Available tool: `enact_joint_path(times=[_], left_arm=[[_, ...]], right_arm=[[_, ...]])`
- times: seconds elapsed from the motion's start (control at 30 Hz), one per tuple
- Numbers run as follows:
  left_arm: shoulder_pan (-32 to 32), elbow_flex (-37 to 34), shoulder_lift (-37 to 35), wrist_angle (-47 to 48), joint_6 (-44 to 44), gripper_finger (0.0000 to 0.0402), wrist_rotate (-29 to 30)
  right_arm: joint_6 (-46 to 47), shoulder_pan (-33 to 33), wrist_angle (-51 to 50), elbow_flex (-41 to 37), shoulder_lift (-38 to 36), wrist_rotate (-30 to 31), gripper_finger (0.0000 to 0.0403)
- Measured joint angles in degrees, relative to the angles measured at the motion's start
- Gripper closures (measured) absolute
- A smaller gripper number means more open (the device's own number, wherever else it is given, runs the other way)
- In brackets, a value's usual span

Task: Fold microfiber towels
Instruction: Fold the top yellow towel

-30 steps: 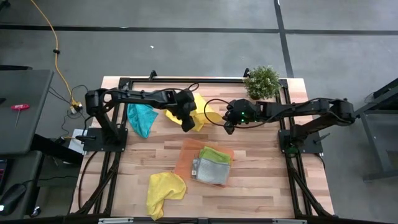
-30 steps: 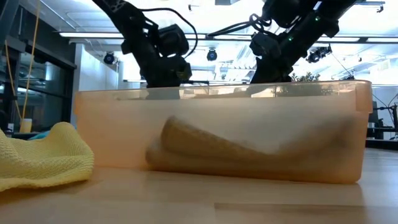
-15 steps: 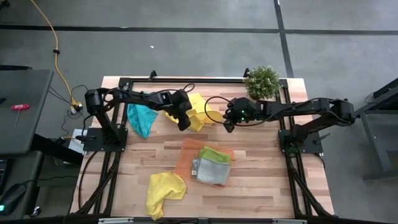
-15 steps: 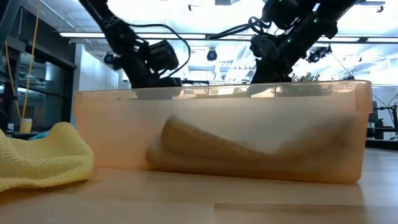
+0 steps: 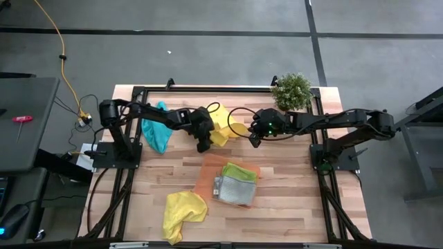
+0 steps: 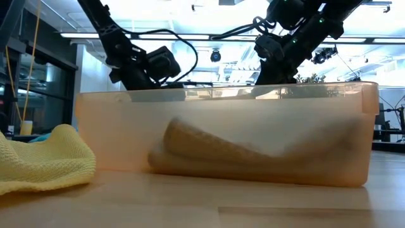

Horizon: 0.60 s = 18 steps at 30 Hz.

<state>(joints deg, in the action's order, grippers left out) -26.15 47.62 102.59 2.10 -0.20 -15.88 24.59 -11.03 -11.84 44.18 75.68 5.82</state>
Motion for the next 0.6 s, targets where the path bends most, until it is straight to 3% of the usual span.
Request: enact_joint_path(times=[0.27,0.6], left_arm=[[2.32,-0.13,-0.51,-1.38,0.48,0.026,1.28],[2.05,-0.11,-1.69,-1.45,-1.34,0.0393,0.78]], right_arm=[[0.21,0.0,-0.22,0.0,0.0,0.02,0.0403],[-0.06,0.0,-0.42,0.0,0.0,0.04,0.0403]])
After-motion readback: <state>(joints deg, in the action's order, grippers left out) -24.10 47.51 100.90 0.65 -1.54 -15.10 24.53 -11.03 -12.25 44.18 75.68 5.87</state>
